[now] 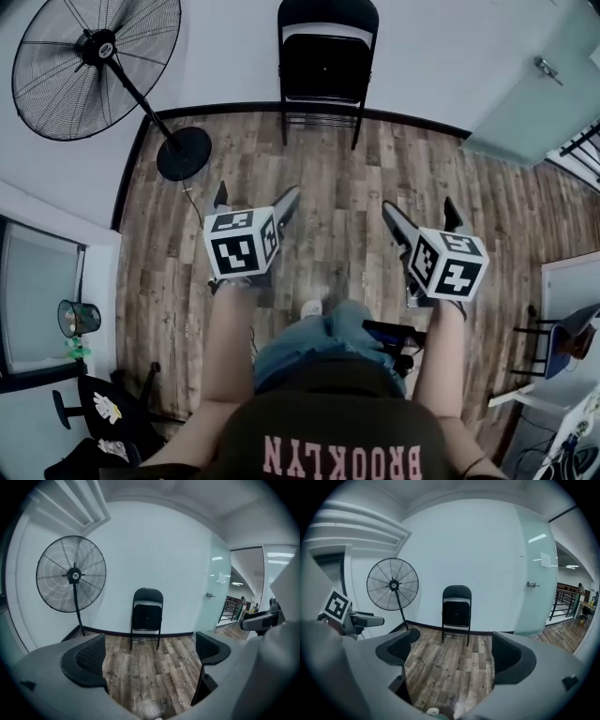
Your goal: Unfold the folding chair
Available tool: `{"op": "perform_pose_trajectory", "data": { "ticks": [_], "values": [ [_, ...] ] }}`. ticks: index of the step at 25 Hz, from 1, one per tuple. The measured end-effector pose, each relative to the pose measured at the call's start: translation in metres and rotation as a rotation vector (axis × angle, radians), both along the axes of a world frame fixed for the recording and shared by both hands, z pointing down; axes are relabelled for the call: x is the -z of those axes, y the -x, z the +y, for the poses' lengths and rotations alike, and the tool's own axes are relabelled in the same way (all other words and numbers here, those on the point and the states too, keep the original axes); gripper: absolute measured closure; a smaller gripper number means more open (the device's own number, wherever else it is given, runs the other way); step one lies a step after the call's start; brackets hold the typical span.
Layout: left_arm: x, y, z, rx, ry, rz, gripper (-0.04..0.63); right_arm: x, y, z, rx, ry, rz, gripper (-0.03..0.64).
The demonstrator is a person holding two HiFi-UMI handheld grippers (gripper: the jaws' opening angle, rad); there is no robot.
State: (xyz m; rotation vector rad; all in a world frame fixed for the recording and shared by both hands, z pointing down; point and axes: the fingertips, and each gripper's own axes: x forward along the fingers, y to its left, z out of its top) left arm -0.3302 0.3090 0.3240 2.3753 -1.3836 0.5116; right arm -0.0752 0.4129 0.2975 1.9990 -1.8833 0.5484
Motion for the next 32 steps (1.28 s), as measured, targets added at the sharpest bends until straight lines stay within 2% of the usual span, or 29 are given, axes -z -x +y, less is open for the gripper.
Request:
{"op": "perform_pose_trajectory", "data": {
  "ticks": [5, 8, 10, 22, 27, 32],
  "values": [
    [0.006, -0.004, -0.027, -0.004, -0.006, 0.055, 0.026, 0.005, -0.014, -0.021, -0.009, -0.011, 0.045, 0.094],
    [0.009, -0.013, -0.044, -0.007, -0.002, 0.114, 0.026, 0.005, -0.02, -0.041, -0.001, -0.023, 0.032, 0.094],
    [0.009, -0.018, -0.058, 0.005, -0.008, 0.121, 0.026, 0.004, -0.024, -0.058, 0.005, -0.028, 0.023, 0.094],
    [0.01, -0.057, -0.169, 0.024, -0.012, 0.029, 0.026, 0.006, -0.073, -0.189, 0.029, -0.039, -0.017, 0.107],
    [0.006, -0.09, -0.231, 0.056, 0.011, 0.007, 0.026, 0.003, -0.106, -0.255, 0.072, -0.01, -0.02, 0.109],
    [0.016, -0.136, -0.295, 0.031, -0.006, -0.017, 0.026, 0.007, -0.147, -0.323, 0.093, 0.0, -0.025, 0.109]
  ]
}}
